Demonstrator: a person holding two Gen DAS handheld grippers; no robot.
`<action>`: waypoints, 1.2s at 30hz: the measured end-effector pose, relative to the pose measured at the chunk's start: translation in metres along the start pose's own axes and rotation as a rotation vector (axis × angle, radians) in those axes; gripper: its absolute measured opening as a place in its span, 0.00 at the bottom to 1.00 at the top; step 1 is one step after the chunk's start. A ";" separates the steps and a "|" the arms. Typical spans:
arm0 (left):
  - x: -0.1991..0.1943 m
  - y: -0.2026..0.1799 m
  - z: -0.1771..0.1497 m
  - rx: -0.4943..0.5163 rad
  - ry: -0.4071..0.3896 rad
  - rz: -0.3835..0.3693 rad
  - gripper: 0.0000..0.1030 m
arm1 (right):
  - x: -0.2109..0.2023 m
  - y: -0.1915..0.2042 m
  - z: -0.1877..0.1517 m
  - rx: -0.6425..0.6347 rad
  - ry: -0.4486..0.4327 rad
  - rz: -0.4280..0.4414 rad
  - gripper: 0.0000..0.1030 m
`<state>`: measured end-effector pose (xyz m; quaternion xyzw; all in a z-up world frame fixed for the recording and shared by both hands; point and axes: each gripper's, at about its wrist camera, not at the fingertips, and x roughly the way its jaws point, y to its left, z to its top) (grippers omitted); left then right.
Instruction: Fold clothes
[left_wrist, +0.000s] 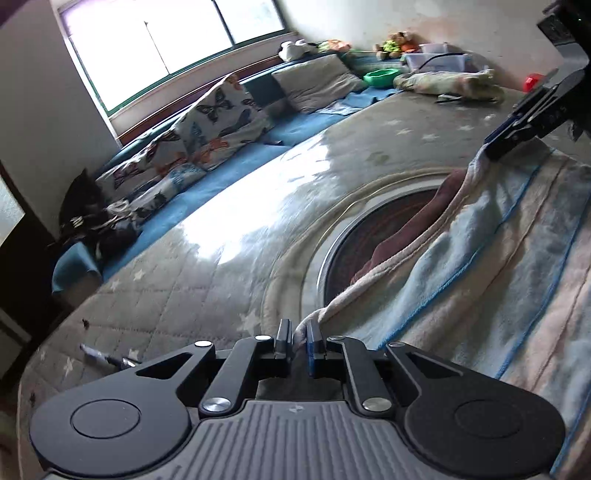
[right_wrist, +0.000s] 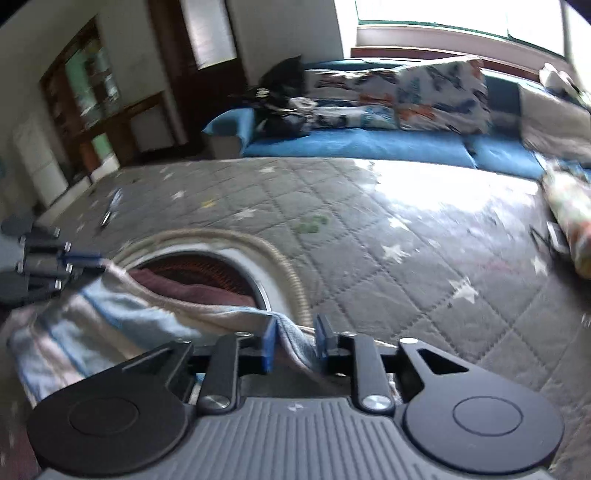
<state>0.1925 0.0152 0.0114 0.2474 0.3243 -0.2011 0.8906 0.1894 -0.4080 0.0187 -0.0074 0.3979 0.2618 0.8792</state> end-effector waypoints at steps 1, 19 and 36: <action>-0.001 0.001 0.000 -0.014 -0.003 0.002 0.11 | 0.001 -0.002 0.000 0.013 -0.006 -0.005 0.27; -0.010 -0.038 0.043 -0.159 -0.016 -0.132 0.16 | 0.013 0.048 -0.003 -0.057 0.026 0.033 0.27; 0.017 -0.038 0.045 -0.218 0.027 -0.072 0.18 | 0.032 0.053 -0.007 -0.082 0.024 -0.019 0.27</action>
